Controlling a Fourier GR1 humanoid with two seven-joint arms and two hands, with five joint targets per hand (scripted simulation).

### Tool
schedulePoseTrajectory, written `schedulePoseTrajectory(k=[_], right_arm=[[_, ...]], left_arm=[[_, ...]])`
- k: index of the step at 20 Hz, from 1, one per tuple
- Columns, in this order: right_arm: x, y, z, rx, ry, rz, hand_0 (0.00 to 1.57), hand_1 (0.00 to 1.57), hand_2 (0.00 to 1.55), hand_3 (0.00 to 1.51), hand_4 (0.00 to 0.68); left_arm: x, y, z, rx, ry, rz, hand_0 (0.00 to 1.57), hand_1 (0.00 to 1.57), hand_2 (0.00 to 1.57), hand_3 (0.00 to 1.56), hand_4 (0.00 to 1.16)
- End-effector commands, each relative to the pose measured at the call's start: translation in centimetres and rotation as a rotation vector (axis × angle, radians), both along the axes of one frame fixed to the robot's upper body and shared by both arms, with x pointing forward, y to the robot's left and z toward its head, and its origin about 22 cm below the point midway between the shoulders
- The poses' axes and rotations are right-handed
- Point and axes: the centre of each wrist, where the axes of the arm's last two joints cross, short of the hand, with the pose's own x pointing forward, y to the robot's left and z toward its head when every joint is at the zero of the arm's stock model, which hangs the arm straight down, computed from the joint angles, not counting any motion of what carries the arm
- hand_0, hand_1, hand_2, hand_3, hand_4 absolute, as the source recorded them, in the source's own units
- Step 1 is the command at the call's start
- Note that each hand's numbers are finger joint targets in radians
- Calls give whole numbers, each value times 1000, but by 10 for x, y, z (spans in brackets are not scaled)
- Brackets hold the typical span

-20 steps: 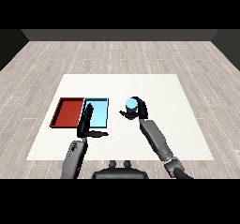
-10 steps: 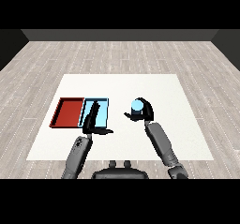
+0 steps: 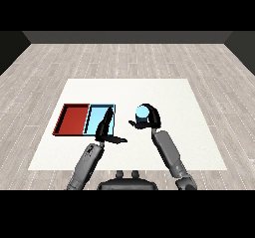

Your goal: Pick the blue can and put it in the blue box

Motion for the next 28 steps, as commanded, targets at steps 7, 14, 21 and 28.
schedulePoseTrajectory(k=[7,14,21,28], right_arm=[[0,21,25,21,-6,53,1439,1439,1459,1360,551],[6,35,11,36,9,88,1444,1444,1469,1382,560],[1,43,19,38,-16,114,1440,1440,1464,1373,559],[-3,34,3,25,-22,122,1428,1428,1461,1376,559]], left_arm=[[16,-25,-14,26,62,-48,0,0,0,0,0],[22,-52,-15,6,92,-23,0,0,0,0,0],[31,-58,-10,-3,134,-35,0,0,0,0,0],[13,-66,-29,16,138,-42,0,0,0,0,0]])
